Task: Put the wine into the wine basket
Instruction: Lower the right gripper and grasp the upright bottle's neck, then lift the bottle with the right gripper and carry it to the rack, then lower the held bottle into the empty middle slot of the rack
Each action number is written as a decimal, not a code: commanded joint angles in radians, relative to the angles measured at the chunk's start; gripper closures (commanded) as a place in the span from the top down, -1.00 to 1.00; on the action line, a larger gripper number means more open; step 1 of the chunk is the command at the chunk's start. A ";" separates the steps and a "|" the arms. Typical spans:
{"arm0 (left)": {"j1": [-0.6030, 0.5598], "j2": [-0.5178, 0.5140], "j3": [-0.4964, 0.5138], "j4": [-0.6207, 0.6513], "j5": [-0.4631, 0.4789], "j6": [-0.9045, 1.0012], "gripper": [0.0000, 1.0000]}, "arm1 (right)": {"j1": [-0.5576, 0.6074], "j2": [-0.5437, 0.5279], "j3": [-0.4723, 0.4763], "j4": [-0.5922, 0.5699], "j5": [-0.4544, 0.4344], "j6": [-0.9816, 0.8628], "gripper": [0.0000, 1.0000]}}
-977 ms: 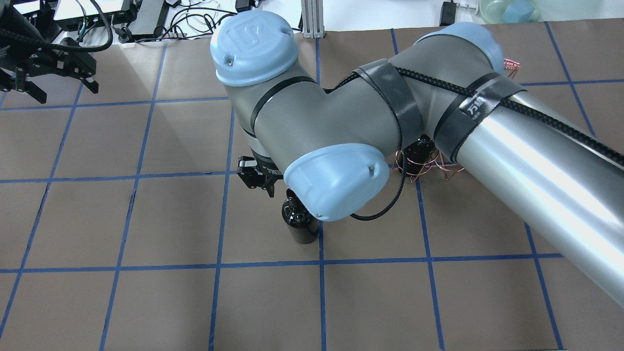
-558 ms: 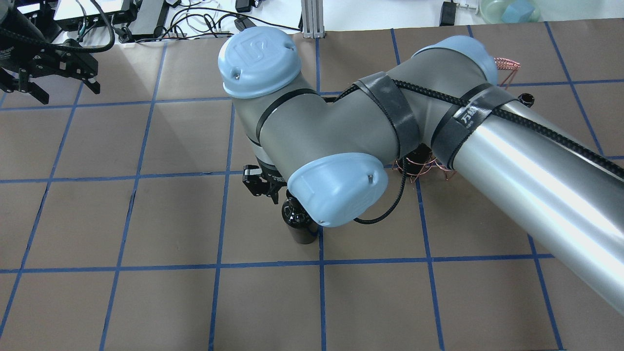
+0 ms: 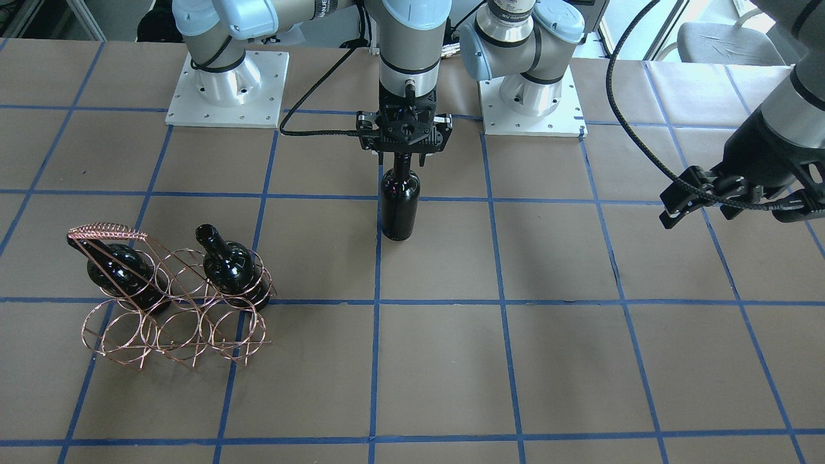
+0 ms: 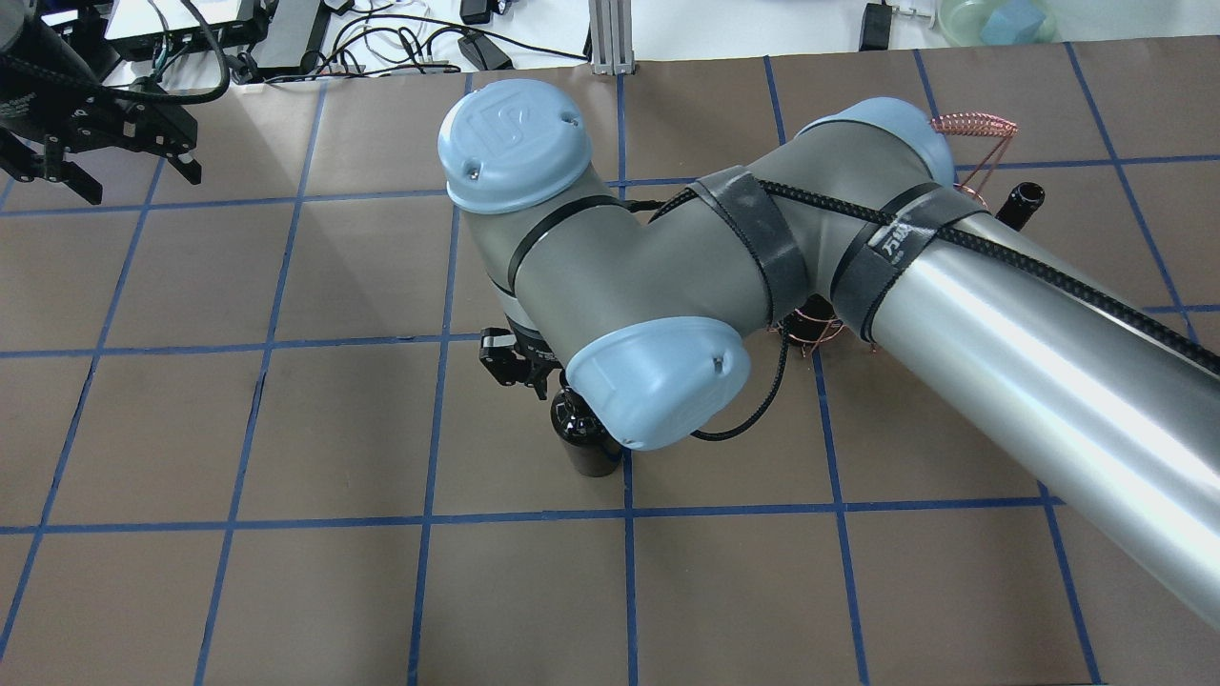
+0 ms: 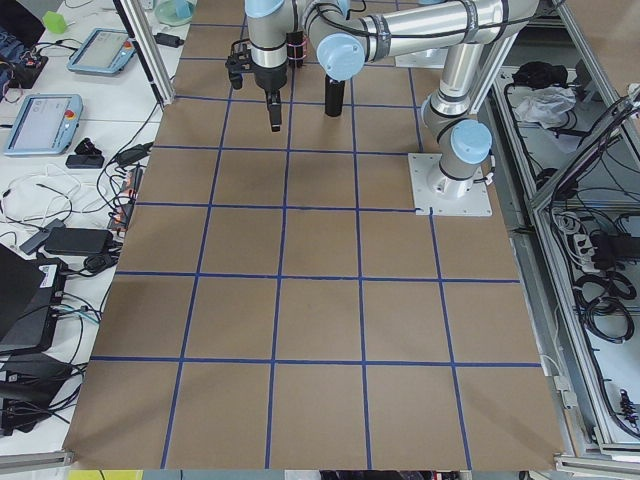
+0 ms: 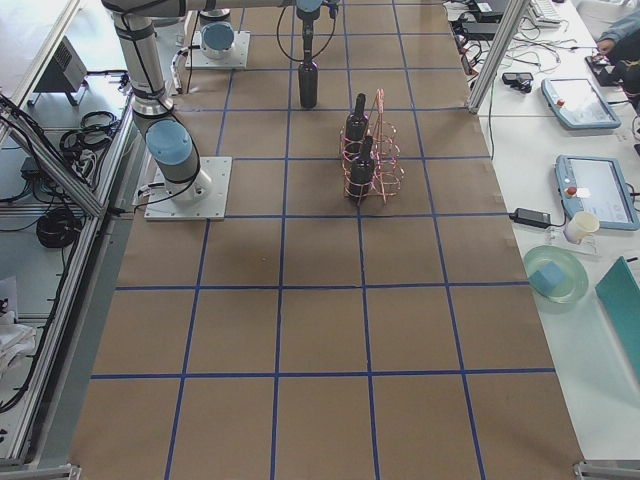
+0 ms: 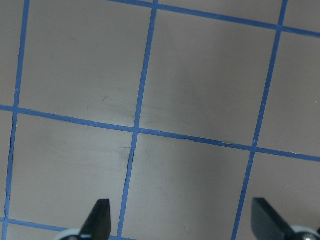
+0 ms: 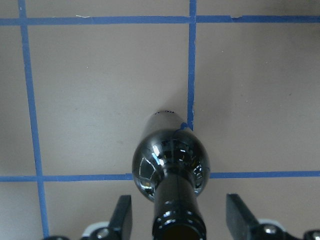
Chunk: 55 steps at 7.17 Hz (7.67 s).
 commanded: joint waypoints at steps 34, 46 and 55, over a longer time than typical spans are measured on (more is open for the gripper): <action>-0.214 0.089 -0.041 -0.044 -0.006 -0.006 1.00 | -0.675 -0.107 -0.191 0.250 -0.044 -0.731 -0.98; -0.214 0.095 -0.074 -0.029 0.006 0.004 1.00 | -0.716 -0.070 -0.176 0.236 -0.014 -0.721 -0.99; -0.216 0.096 -0.074 -0.029 0.006 0.003 1.00 | -0.710 -0.035 -0.110 0.185 -0.014 -0.666 -0.99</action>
